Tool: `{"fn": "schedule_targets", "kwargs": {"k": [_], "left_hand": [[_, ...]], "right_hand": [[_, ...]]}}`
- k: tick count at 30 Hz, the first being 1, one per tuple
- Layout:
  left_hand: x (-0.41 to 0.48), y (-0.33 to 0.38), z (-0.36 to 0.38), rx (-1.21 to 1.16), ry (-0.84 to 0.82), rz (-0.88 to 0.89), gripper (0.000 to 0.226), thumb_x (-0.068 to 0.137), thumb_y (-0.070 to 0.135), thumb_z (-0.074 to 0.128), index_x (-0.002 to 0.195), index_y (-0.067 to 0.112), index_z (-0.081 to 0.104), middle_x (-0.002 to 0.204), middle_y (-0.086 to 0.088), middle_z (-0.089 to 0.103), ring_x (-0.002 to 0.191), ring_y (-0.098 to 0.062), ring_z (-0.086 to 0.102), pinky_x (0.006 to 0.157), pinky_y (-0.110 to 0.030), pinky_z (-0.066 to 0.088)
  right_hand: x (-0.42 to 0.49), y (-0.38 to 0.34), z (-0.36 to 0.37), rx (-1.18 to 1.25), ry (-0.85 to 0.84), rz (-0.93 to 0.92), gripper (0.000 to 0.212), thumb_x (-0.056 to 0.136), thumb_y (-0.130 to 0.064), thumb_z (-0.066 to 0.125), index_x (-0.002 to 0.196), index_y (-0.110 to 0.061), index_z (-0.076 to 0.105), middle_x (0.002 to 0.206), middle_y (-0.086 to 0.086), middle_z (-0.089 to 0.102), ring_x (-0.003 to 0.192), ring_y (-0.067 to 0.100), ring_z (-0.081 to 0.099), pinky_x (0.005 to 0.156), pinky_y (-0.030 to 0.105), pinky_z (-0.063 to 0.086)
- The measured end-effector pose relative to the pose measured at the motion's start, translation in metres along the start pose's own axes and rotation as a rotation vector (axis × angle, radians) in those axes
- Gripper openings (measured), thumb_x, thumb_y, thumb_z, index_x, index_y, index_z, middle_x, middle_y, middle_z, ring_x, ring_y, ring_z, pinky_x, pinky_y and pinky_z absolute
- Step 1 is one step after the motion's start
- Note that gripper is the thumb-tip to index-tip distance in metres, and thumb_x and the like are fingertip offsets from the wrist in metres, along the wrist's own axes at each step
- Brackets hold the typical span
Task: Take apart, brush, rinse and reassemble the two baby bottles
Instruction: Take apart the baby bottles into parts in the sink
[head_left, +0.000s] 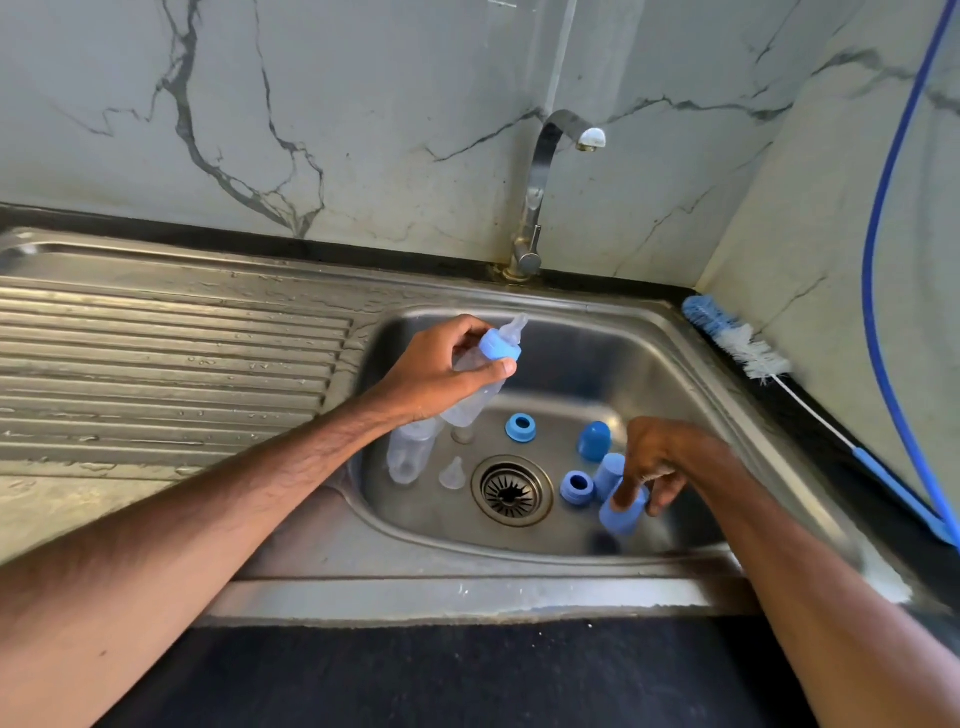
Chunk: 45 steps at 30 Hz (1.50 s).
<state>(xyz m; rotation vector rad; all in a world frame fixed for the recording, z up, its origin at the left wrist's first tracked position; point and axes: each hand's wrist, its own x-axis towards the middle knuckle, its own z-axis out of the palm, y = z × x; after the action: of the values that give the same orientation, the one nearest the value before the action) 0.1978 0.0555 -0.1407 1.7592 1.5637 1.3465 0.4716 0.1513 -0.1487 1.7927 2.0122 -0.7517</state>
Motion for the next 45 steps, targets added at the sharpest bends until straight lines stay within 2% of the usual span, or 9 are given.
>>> {"fn": "schedule_targets", "kwargs": {"k": [7,16,21,24,29,32,35,37,45], "left_hand": [[-0.001,0.001,0.001,0.032,-0.013,0.010,0.039,0.086,0.034,0.082,0.116,0.014,0.068,0.111,0.004,0.073,0.104,-0.012,0.069,0.096,-0.035,0.054],[-0.002,0.003,0.000,0.055,-0.036,0.003,0.040,0.086,0.036,0.081,0.117,0.015,0.067,0.112,0.005,0.073,0.105,-0.011,0.068,0.098,-0.036,0.054],[-0.003,0.003,0.002,0.067,-0.058,-0.012,0.041,0.086,0.036,0.082,0.118,0.015,0.067,0.113,0.005,0.073,0.106,-0.011,0.068,0.099,-0.038,0.054],[-0.004,0.003,0.003,0.065,-0.082,-0.018,0.044,0.085,0.036,0.083,0.120,0.016,0.067,0.114,0.005,0.073,0.107,-0.011,0.068,0.099,-0.037,0.054],[-0.005,0.004,0.006,0.078,-0.126,-0.013,0.048,0.082,0.038,0.085,0.120,0.017,0.066,0.114,0.007,0.072,0.105,-0.008,0.068,0.096,-0.030,0.056],[-0.004,0.004,0.006,0.055,-0.125,-0.026,0.046,0.080,0.036,0.087,0.118,0.019,0.067,0.112,0.008,0.073,0.104,-0.006,0.069,0.096,-0.031,0.057],[-0.003,0.004,0.006,0.034,-0.137,-0.033,0.043,0.081,0.037,0.086,0.117,0.020,0.069,0.112,0.008,0.075,0.104,-0.006,0.070,0.098,-0.036,0.056],[-0.001,0.003,0.007,-0.014,-0.130,-0.051,0.043,0.082,0.034,0.086,0.119,0.020,0.069,0.113,0.006,0.075,0.106,-0.009,0.071,0.100,-0.041,0.055],[0.005,0.009,0.003,-0.337,-0.109,-0.161,0.043,0.085,0.026,0.083,0.125,0.018,0.068,0.114,-0.001,0.076,0.109,-0.017,0.072,0.101,-0.045,0.056]], "right_hand": [[-0.003,0.005,0.007,-0.008,0.025,0.074,0.057,0.062,-0.009,0.098,0.105,0.012,0.067,0.094,0.026,0.076,0.075,0.037,0.078,0.088,0.052,0.062],[-0.014,0.000,0.007,-0.076,0.007,0.095,0.062,0.066,-0.022,0.098,0.107,0.011,0.066,0.090,0.023,0.077,0.078,0.035,0.079,0.088,0.051,0.063],[-0.022,-0.013,0.003,-0.070,0.195,0.034,0.053,0.063,-0.020,0.100,0.091,-0.001,0.058,0.075,0.019,0.070,0.059,0.034,0.075,0.072,0.052,0.065],[-0.027,-0.024,0.003,-0.077,0.312,-0.031,0.047,0.070,-0.028,0.096,0.087,-0.008,0.056,0.069,0.011,0.063,0.050,0.028,0.070,0.066,0.040,0.064],[-0.034,-0.043,0.004,-0.162,0.431,-0.150,0.037,0.081,-0.040,0.085,0.075,-0.013,0.060,0.073,0.007,0.074,0.076,0.026,0.074,0.085,0.038,0.061],[-0.029,-0.052,0.005,-0.039,0.446,-0.334,0.017,0.083,-0.026,0.080,0.091,-0.013,0.072,0.084,0.004,0.078,0.077,0.021,0.074,0.082,0.036,0.061],[-0.028,-0.066,0.009,0.201,0.343,-0.598,0.042,0.078,-0.023,0.085,0.116,-0.020,0.068,0.106,-0.006,0.074,0.097,0.012,0.071,0.093,0.035,0.058],[-0.028,-0.075,0.012,0.383,0.282,-0.717,0.050,0.073,-0.026,0.090,0.118,-0.020,0.067,0.109,-0.003,0.074,0.102,0.015,0.071,0.096,0.040,0.058],[-0.021,-0.075,0.010,0.899,0.188,-0.853,0.045,0.082,-0.009,0.087,0.124,-0.013,0.071,0.113,0.005,0.078,0.108,0.024,0.074,0.092,0.035,0.061]]}}
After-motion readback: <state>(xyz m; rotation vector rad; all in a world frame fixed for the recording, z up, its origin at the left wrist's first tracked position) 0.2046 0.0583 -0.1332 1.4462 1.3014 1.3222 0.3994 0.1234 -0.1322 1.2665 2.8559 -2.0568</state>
